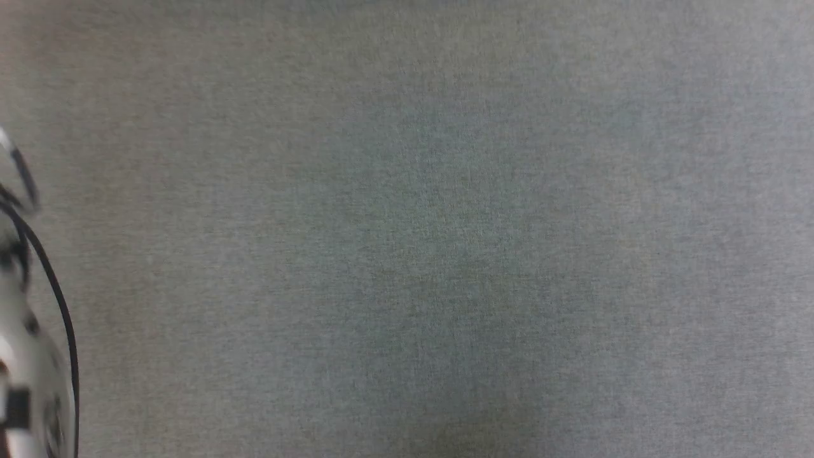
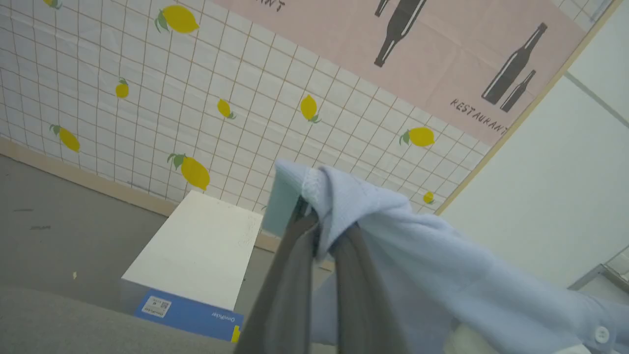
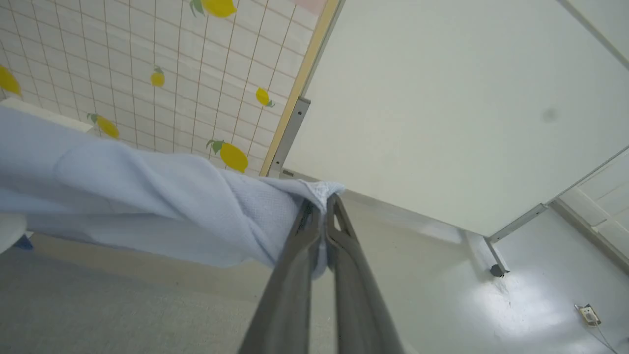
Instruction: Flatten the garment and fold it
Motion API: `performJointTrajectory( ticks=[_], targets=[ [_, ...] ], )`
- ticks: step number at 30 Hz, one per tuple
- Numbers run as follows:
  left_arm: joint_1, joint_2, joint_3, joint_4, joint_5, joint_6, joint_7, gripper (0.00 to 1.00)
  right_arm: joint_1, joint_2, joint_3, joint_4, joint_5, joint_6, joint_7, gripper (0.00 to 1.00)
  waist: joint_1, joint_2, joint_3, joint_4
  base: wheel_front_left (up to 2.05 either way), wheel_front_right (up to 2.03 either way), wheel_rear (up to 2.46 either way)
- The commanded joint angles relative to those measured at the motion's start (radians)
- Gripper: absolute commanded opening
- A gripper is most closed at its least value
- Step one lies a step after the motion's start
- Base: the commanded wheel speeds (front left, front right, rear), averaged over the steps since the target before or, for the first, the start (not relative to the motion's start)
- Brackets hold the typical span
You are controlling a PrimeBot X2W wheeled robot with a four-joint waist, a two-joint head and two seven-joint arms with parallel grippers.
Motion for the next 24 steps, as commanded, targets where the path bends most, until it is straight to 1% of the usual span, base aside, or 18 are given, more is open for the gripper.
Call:
performJointTrajectory(
  ticks=[1,3,5,8,11,12,14,17,21,24],
  targets=[
    [0.08,0.022,-0.016,0.01,0.024,-0.019,0.014,0.0,0.086,-0.01,0.012,0.007,0.029,-0.002,0.014,0.0,-0.0001,0.0,-0.083,0.02,0.0,0.0,0.0],
    [0.202,0.044,-0.064,0.012,0.06,-0.049,0.04,0.0,0.206,-0.021,0.026,-0.005,0.089,-0.002,0.027,0.0,-0.0001,0.0,-0.13,0.025,0.0,0.0,0.0],
    [0.337,0.054,-0.098,-0.008,0.082,-0.061,0.066,0.0,0.338,-0.034,0.024,-0.038,0.151,-0.002,0.04,0.0,-0.0001,0.0,-0.176,0.029,0.0,0.0,0.0],
    [0.559,0.027,-0.092,-0.081,0.037,-0.052,0.105,0.0,0.556,-0.048,-0.007,-0.117,0.23,-0.002,0.062,0.0,-0.0001,0.0,-0.245,0.032,0.0,0.0,0.0],
    [0.767,0.008,-0.093,-0.173,0.016,-0.026,0.143,0.0,0.785,-0.048,-0.081,-0.229,0.28,-0.002,0.09,0.0,-0.0001,0.0,-0.3,0.042,0.0,0.0,0.0],
    [0.824,0.012,-0.1,-0.196,0.027,-0.017,0.151,0.0,0.849,-0.037,-0.112,-0.261,0.289,-0.002,0.098,0.0,-0.0001,0.0,-0.316,0.043,0.0,0.0,0.0],
    [0.941,-0.003,-0.1,-0.245,0.02,0.008,0.168,0.0,0.984,-0.003,-0.174,-0.332,0.303,-0.002,0.118,0.0,-0.0001,0.0,-0.346,0.045,0.0,0.0,0.0],
    [1.102,-0.035,-0.088,-0.326,-0.008,0.053,0.191,0.0,1.166,0.076,-0.268,-0.431,0.304,-0.002,0.15,0.0,-0.0001,0.0,-0.382,0.046,0.0,0.0,0.0],
    [1.268,-0.065,-0.082,-0.406,-0.022,0.11,0.222,0.0,1.349,0.184,-0.372,-0.525,0.287,-0.002,0.195,0.0,-0.0001,0.0,-0.425,0.048,0.0,0.0,0.0],
    [1.37,-0.064,-0.081,-0.449,0.0,0.159,0.245,0.0,1.437,0.231,-0.429,-0.567,0.272,-0.002,0.22,0.0,-0.0001,0.0,-0.444,0.047,0.0,0.0,0.0]
  ],
)
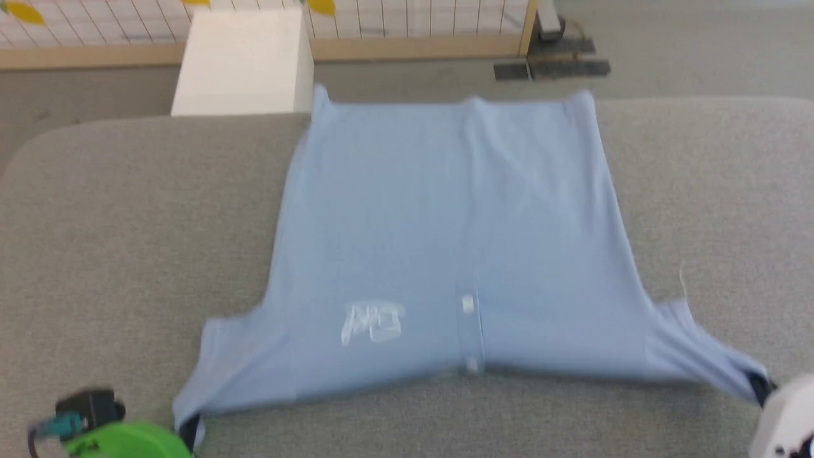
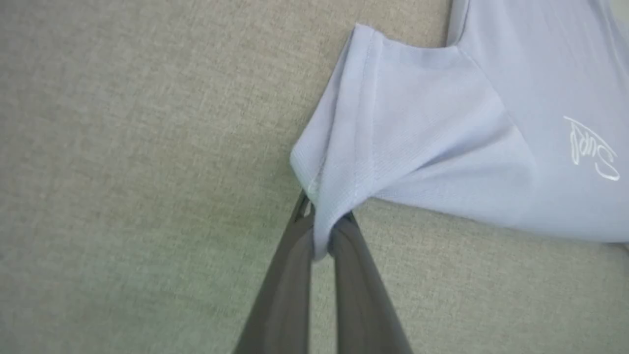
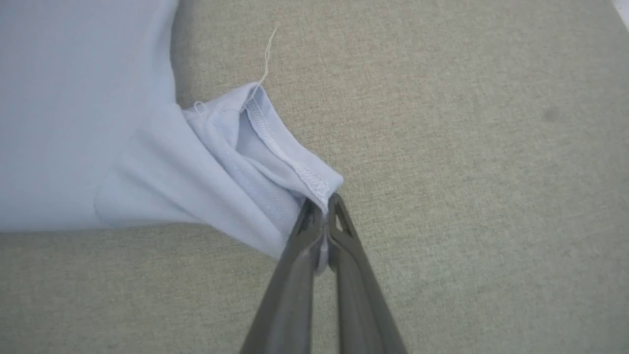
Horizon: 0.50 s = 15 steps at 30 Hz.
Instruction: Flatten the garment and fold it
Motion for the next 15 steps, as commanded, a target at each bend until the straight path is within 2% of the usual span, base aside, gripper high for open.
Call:
performJointTrajectory(
  ticks=[1,3,6,15],
  targets=[
    [0.048,0.002,0.007,-0.018,0.012,0.028,0.008,0.0,0.032,0.007,-0.028,-0.015,-0.014,-0.002,0.011,0.0,0.0002,0.0,-0.048,0.008,0.0,0.0,0.0],
    [0.093,-0.021,0.003,-0.045,-0.001,0.049,0.02,0.0,0.072,0.02,-0.051,-0.021,-0.014,-0.002,0.028,0.0,0.0002,0.0,-0.052,0.011,0.0,0.0,0.0],
    [0.15,-0.023,-0.011,-0.069,0.004,0.074,0.052,0.0,0.112,0.026,-0.075,-0.008,-0.021,-0.002,0.046,0.0,0.0002,0.0,-0.053,0.014,0.0,0.0,0.0],
    [0.208,-0.023,-0.026,-0.112,0.027,0.118,0.079,0.0,0.149,0.027,-0.089,0.187,-0.007,-0.002,-0.004,0.0,0.0002,0.0,-0.038,0.034,0.0,0.0,0.0]
  ],
)
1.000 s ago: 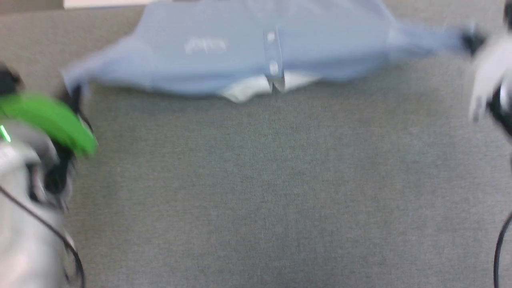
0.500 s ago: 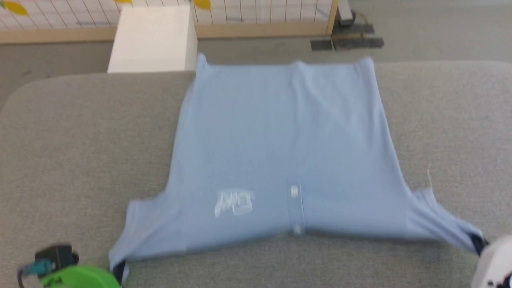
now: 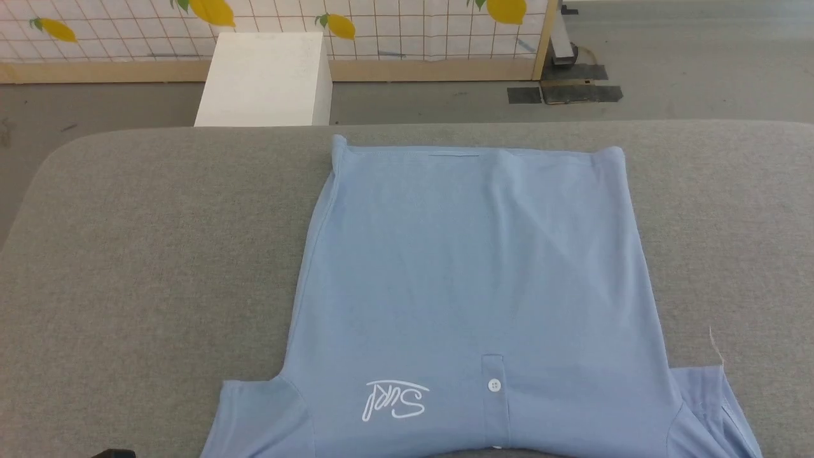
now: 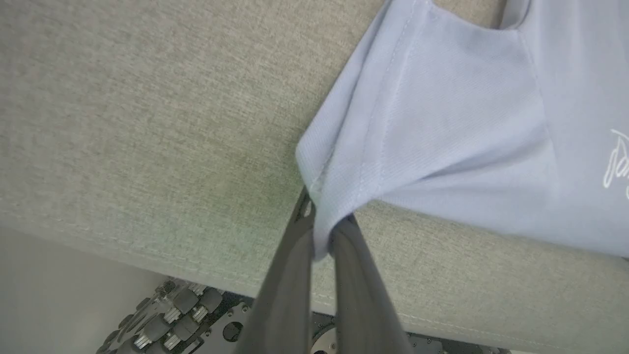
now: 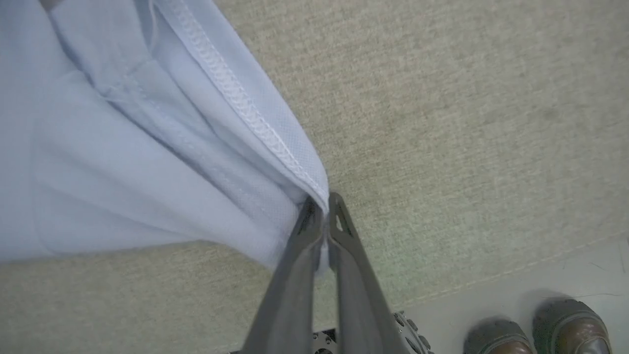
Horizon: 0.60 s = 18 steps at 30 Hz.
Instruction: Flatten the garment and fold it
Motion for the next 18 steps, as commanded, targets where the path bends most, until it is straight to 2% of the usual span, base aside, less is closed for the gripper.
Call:
performJointTrajectory(
  ticks=[1,4,5,7,8,13,14,18],
  targets=[
    [0.007,-0.004,0.004,-0.003,0.002,0.006,-0.006,0.0,0.006,-0.003,-0.001,0.032,-0.002,-0.002,-0.01,0.0,0.0001,0.0,0.004,0.006,0.0,0.0,0.0],
    [-0.001,-0.015,-0.007,-0.003,-0.011,-0.005,-0.008,0.0,-0.012,-0.003,0.01,0.085,0.012,-0.002,-0.049,0.0,0.0001,0.0,0.006,0.008,0.0,0.0,0.0],
    [-0.002,-0.016,-0.008,-0.002,-0.013,-0.007,-0.009,0.0,-0.018,-0.003,0.012,0.09,0.015,-0.002,-0.065,0.03,0.0001,0.0,0.006,0.008,0.0,0.0,0.0],
    [-0.006,-0.018,-0.01,-0.004,-0.017,-0.014,-0.014,0.0,-0.026,-0.003,0.019,0.09,0.014,-0.002,-0.092,0.84,0.0001,0.0,0.006,0.008,0.0,0.0,0.0],
    [-0.009,-0.019,-0.011,-0.006,-0.017,-0.018,-0.018,0.0,-0.03,-0.003,0.015,0.082,0.012,-0.002,-0.11,1.0,0.0001,0.0,0.006,0.009,0.0,0.0,0.0],
    [-0.029,-0.025,-0.02,-0.021,-0.018,-0.032,-0.035,0.0,-0.055,-0.003,-0.004,0.01,0.025,-0.002,-0.221,1.0,0.0001,0.0,0.007,0.018,0.0,0.0,0.0],
    [-0.041,-0.03,-0.026,-0.031,-0.017,-0.036,-0.044,0.0,-0.084,-0.003,0.011,-0.059,0.023,-0.002,-0.3,1.0,0.0001,0.0,0.009,0.023,0.0,0.0,0.0],
    [-0.062,-0.031,-0.035,-0.039,-0.01,-0.042,-0.051,0.0,-0.155,-0.003,0.041,-0.108,-0.009,-0.002,-0.413,1.0,0.0001,0.0,0.017,0.036,0.0,0.0,0.0]
  ],
)
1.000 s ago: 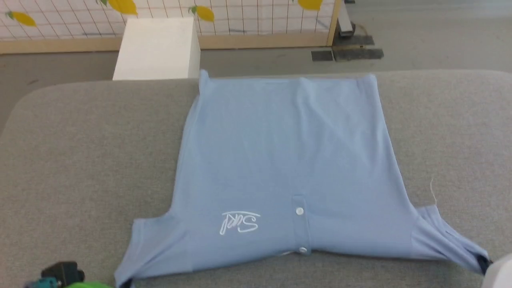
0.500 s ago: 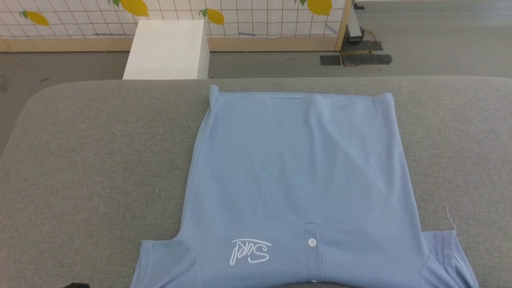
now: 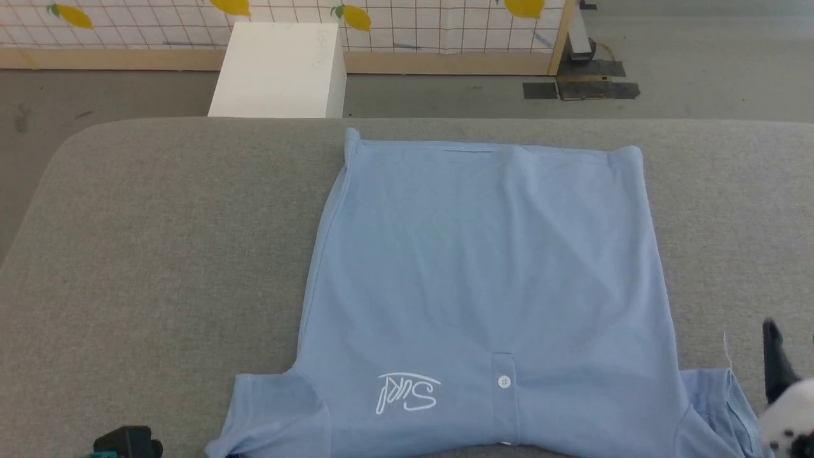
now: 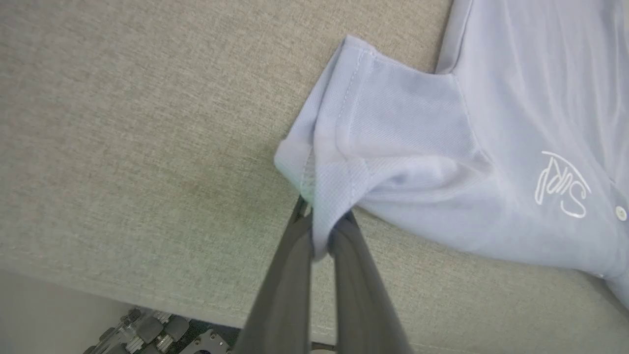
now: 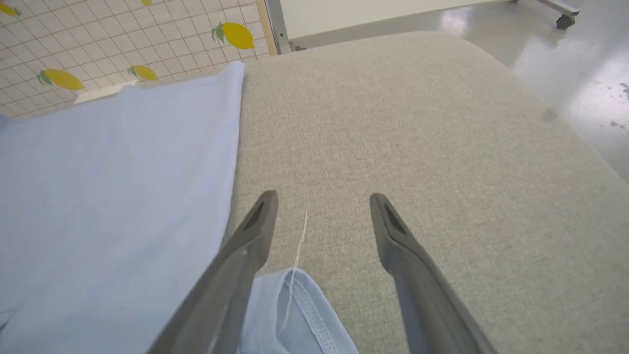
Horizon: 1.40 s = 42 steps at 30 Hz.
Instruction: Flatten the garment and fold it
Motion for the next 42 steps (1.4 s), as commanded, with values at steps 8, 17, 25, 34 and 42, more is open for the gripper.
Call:
performJointTrajectory(
  ticks=[8,17,25,34,42],
  targets=[
    [-0.081,0.0,-0.027,-0.028,0.015,-0.019,-0.001,0.0,-0.307,-0.04,0.072,0.12,-0.046,-0.002,-0.203,1.0,0.0001,0.0,0.058,0.049,0.0,0.0,0.0],
    [-0.178,-0.01,-0.078,-0.051,0.033,-0.054,-0.014,0.0,-0.707,-0.161,0.091,0.454,-0.055,-0.002,-0.14,1.0,0.0001,0.0,0.2,0.141,0.0,0.0,0.0],
    [-0.248,-0.048,-0.114,-0.024,0.025,-0.085,-0.047,0.0,-0.947,-0.24,0.035,0.647,-0.175,-0.002,0.095,1.0,0.0001,0.0,0.331,0.231,0.0,0.0,0.0],
    [-0.307,-0.079,-0.136,0.033,0.009,-0.121,-0.082,0.0,-1.0,-0.254,-0.003,0.693,-0.363,-0.002,0.447,1.0,0.0001,0.0,0.395,0.272,0.0,0.0,0.0],
    [-0.304,-0.073,-0.132,0.065,0.01,-0.119,-0.091,0.0,-0.919,-0.252,0.0,0.607,-0.38,-0.002,0.519,0.0,0.0001,0.0,0.354,0.259,0.0,0.0,0.0]
  ],
)
